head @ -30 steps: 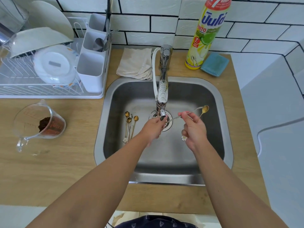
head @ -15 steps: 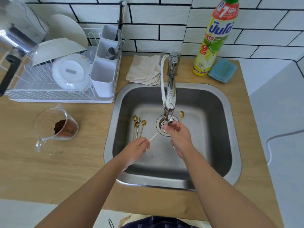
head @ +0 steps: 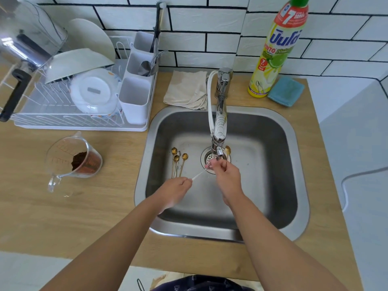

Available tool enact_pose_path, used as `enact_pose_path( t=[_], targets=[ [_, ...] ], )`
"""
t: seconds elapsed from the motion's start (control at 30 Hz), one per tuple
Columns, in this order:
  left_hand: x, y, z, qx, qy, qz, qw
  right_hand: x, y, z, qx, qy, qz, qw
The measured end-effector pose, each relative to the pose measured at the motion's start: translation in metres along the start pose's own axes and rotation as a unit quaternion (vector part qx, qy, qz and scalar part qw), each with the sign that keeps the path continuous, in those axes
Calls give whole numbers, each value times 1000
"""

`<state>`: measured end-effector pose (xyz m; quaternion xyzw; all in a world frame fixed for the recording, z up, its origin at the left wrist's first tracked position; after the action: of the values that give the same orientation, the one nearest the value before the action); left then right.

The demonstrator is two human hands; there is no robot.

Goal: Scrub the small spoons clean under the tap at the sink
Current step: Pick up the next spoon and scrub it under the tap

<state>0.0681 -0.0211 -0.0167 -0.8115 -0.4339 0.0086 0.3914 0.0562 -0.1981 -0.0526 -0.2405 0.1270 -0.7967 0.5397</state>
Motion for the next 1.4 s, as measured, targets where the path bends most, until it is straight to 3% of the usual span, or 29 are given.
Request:
enact_pose_path(
  t=[0.07,0.13,0.23,0.43,0.63,0.77,0.87,1.03,1.27,1.4],
  targets=[
    [1,1,4,86,-116,29,989,-1,-1,-1,-31,46,38,998],
    [1,-1,7,189,-237,94,948,-3,-3,-1,-54,114,109,986],
    [4,0,8,233,-262,163,922,-3,-6,-2,-82,148,145,975],
    [1,4,8,166,-260,148,940,1,-1,-1,-113,132,67,982],
    [-19,10,-9,65,-314,83,943,2,-1,-9,-149,233,115,954],
    [-42,15,-27,6,-370,45,928,3,-4,-9,-120,184,140,966],
    [-46,18,-29,-7,-369,-18,929,13,0,-8,-115,179,100,972],
    [-52,21,-22,-37,-214,-24,976,27,5,1,-100,230,53,966],
    [-61,30,-22,17,-258,-40,965,32,3,3,-103,354,52,928],
    [-52,39,-12,26,-225,-3,974,38,6,-2,-112,344,15,932]
  ],
)
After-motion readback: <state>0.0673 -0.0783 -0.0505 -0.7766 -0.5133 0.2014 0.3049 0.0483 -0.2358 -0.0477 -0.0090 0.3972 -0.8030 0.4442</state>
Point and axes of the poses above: each hand's wrist, its own y-axis towards the middle knuckle, its own x-axis out of the back of the hand, z = x × y, the point moved 4 cm from there along y, towards the middle knuckle, and after that the axes turned 14 degrees about -y, right-handed, at the moved point
